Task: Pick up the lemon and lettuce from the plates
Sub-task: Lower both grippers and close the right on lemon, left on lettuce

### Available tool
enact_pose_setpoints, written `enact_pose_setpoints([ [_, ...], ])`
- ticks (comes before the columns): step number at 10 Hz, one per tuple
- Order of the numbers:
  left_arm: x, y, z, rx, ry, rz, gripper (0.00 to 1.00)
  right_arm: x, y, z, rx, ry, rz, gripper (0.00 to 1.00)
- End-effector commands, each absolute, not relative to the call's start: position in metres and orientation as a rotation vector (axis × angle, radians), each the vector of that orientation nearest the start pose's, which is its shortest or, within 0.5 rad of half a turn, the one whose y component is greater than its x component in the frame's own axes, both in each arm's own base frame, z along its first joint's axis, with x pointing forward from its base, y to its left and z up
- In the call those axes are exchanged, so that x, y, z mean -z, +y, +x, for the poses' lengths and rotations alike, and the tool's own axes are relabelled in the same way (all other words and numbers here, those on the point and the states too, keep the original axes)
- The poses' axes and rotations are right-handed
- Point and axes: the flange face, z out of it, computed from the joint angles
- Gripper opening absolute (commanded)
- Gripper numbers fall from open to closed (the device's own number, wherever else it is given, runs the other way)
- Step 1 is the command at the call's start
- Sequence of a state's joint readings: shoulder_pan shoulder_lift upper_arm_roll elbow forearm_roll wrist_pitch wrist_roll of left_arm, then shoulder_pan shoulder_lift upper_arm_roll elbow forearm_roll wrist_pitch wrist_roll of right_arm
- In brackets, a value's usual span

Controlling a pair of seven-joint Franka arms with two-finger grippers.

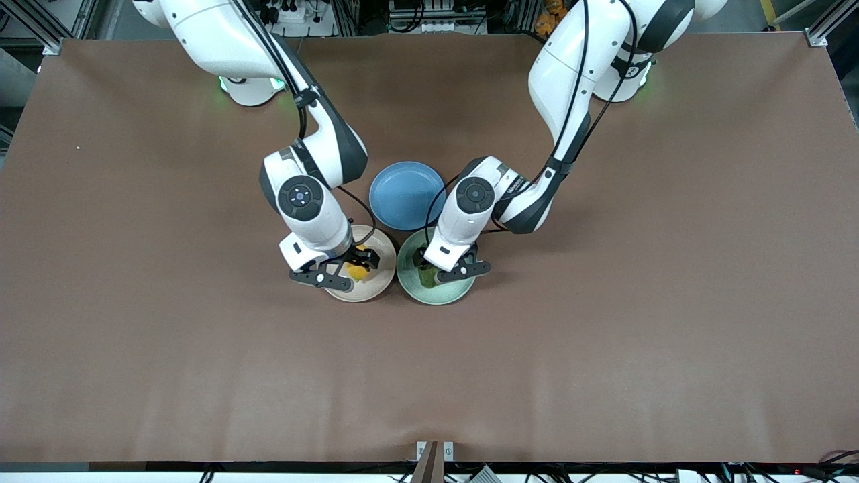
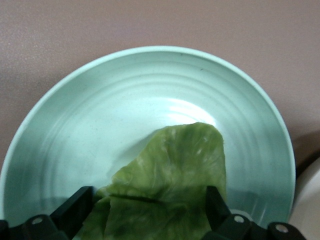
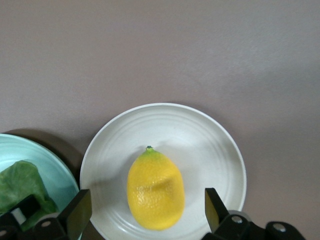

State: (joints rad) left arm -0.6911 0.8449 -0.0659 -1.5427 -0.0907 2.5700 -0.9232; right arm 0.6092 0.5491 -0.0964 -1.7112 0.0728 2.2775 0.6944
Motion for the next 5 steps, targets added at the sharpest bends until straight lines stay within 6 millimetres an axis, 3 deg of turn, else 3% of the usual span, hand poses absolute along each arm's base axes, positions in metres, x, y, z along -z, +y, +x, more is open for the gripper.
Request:
enact_pose_setpoints([
  [1, -0.176, -0.494, 0.538, 0.146, -0.521, -3.315, 1.00, -0.245, 0.341, 0.570, 0.049, 0.331, -3.108, 1.00],
  [5, -0.175, -0.505, 0.528, 0.142, -0.508, -3.318, 1.00, -0.214, 0.351, 0.562, 0.052, 0.293, -3.131, 1.00],
])
